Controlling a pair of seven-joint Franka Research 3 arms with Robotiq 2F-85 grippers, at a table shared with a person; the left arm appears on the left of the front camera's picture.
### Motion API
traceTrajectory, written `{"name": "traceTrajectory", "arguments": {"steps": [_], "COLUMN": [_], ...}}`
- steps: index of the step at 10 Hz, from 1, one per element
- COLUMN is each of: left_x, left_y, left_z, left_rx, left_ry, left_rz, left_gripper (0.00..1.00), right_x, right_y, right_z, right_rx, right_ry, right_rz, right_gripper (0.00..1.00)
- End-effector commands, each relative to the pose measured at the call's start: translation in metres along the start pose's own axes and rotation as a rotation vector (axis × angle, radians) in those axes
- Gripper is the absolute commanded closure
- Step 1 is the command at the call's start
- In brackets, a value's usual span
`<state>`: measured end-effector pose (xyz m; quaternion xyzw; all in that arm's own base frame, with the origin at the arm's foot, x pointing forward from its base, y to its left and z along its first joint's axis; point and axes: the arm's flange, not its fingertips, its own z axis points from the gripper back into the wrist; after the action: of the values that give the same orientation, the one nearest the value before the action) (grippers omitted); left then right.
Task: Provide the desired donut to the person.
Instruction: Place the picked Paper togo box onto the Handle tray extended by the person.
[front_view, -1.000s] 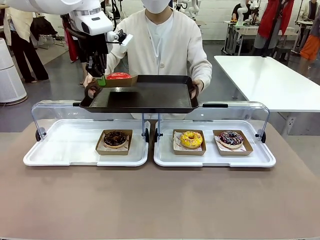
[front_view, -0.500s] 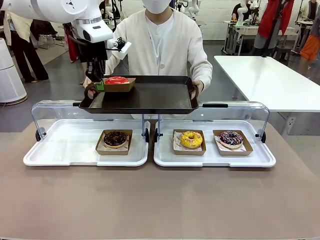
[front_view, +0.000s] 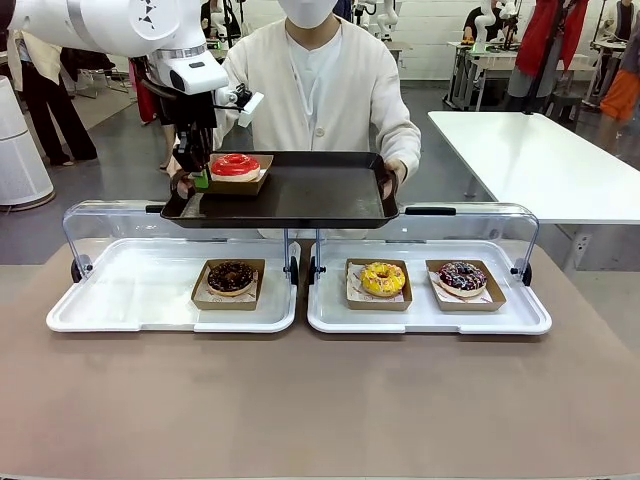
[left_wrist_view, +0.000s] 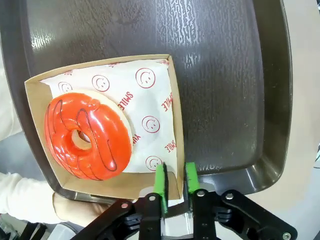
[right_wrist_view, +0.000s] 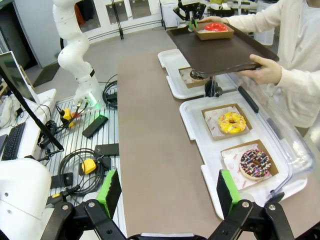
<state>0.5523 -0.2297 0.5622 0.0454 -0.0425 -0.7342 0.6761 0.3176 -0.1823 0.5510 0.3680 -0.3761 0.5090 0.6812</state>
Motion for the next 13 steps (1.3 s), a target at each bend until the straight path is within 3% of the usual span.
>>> {"name": "traceTrajectory", "arguments": {"steps": [1, 2, 3, 5, 13], "left_x": [-0.001, -0.001, -0.002, -0.002, 0.004], "left_y": [0.004, 0.003, 0.002, 0.002, -0.018], "left_z": [0.004, 0.004, 0.005, 0.008, 0.02], "left_rx": [0.008, 0.007, 0.005, 0.004, 0.003], "left_ry": [0.0, 0.001, 0.001, 0.001, -0.037], "left_rz": [-0.015, -0.014, -0.012, -0.011, -0.033], "left_gripper": [0.0, 0.0, 0.18, 0.0, 0.0], "right_x": [0.0, 0.0, 0.0, 0.0, 0.0], "right_y": [0.0, 0.0, 0.0, 0.0, 0.0], "right_z": [0.0, 0.0, 0.0, 0.0, 0.0], "right_rx": [0.002, 0.002, 0.002, 0.002, 0.002], "right_ry": [-0.009, -0.009, -0.009, -0.009, -0.009], "right_rz": [0.003, 0.003, 0.003, 0.003, 0.003], "right_gripper": [0.0, 0.0, 0.0, 0.0, 0.0]}}
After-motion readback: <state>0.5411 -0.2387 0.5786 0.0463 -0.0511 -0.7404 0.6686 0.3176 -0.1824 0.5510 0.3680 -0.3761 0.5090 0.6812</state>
